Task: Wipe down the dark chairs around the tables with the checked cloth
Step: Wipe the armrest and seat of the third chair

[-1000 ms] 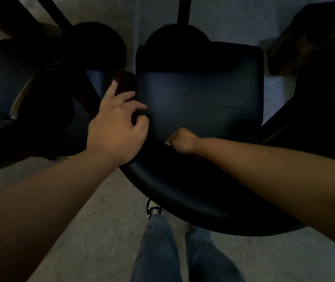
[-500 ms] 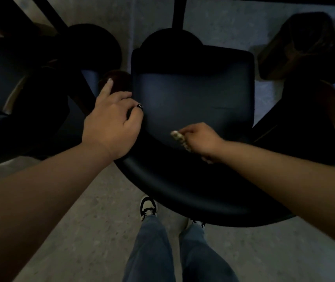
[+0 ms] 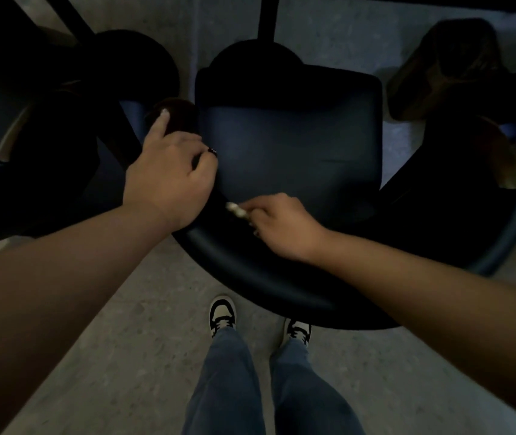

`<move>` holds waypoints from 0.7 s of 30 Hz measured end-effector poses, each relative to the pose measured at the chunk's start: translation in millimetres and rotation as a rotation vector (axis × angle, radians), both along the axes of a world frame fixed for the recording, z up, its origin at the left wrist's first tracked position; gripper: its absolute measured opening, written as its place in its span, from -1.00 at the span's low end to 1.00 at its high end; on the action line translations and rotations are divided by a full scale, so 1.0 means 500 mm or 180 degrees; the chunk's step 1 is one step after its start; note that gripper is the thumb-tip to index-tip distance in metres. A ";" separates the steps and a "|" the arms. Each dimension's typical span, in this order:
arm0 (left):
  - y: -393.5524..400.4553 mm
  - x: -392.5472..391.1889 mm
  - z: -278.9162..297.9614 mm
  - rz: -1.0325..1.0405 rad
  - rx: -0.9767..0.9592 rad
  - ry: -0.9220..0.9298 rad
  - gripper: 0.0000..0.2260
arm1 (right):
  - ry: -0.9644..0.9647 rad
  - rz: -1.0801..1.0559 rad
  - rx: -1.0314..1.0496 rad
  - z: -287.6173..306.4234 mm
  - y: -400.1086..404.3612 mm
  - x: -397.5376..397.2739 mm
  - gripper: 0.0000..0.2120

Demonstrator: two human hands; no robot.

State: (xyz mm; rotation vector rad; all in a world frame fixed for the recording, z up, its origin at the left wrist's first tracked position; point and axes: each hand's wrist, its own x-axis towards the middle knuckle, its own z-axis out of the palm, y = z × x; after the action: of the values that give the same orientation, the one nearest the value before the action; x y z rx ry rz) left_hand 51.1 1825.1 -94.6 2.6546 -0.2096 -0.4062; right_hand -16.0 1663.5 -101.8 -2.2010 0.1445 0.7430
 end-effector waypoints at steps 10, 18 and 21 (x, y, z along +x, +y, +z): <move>0.000 -0.002 -0.002 -0.0070 0.0107 0.0020 -0.42 | -0.0747 0.0553 -0.0039 0.078 0.000 -0.091 -0.56; 0.000 0.001 -0.002 -0.0064 0.0111 0.0048 -0.45 | -0.0173 0.0406 -0.0778 0.057 -0.054 -0.014 -0.72; 0.003 -0.002 -0.003 -0.0002 0.0091 0.0065 -0.46 | -0.0091 0.0147 -0.0250 0.049 0.078 0.029 -0.75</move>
State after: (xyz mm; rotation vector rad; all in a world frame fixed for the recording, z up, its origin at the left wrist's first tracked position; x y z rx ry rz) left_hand 50.0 1826.7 -96.3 2.6771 -0.1995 -0.4395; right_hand -1.7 1702.7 -77.2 -2.2952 0.1106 0.7423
